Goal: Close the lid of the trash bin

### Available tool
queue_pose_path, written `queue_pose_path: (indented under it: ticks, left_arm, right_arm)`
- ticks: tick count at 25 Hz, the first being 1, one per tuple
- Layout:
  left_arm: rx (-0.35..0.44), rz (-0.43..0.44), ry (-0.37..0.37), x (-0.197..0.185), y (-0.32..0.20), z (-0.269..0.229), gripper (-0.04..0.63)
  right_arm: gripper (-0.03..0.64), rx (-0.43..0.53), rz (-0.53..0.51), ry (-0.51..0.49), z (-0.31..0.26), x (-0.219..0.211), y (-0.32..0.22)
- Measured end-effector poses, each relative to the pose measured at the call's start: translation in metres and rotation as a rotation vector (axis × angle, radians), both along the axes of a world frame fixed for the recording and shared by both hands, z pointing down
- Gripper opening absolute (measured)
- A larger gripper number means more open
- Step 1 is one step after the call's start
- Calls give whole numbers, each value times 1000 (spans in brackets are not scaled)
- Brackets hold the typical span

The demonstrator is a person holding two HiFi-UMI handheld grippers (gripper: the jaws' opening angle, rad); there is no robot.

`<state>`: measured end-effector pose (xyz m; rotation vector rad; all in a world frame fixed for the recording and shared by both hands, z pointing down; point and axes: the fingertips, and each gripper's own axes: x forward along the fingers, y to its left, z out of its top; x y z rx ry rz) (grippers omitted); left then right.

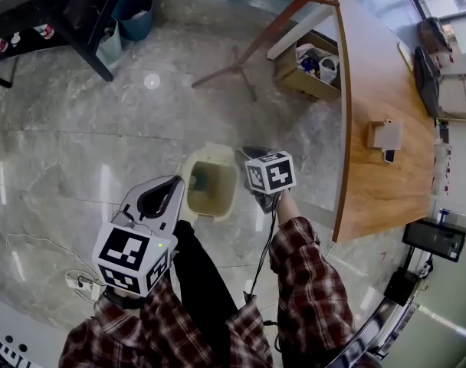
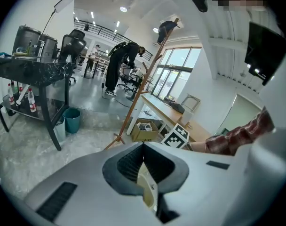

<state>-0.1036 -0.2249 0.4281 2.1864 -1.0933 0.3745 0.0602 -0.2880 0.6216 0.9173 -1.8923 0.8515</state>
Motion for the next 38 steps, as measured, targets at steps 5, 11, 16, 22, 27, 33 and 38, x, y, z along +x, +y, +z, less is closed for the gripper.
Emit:
queue_pose_path:
  ticks: [5, 11, 16, 22, 27, 33, 38]
  left_arm:
    - [-8, -11, 4, -4, 0, 6, 11]
    - [-8, 3, 21, 3, 3, 5, 11]
    - [-8, 13, 35, 7, 7, 5, 9]
    - [-15, 25, 36, 7, 14, 13, 10]
    - [-52, 29, 24, 1, 30, 37, 9]
    - [-89, 68, 4, 10, 42, 69, 9]
    - [-102, 90, -6, 22, 39, 99, 11]
  right_arm:
    - [84, -50, -25, 5, 11, 0, 13]
    - [84, -55, -75, 38, 12, -3, 26]
    - [84, -124, -92, 11, 15, -8, 61]
    - [83, -173, -93, -32, 32, -15, 116]
    - [83, -226, -105, -20, 61, -20, 160]
    - [83, -287, -83, 10, 107, -27, 199]
    - [83, -299, 8, 24, 143, -27, 209]
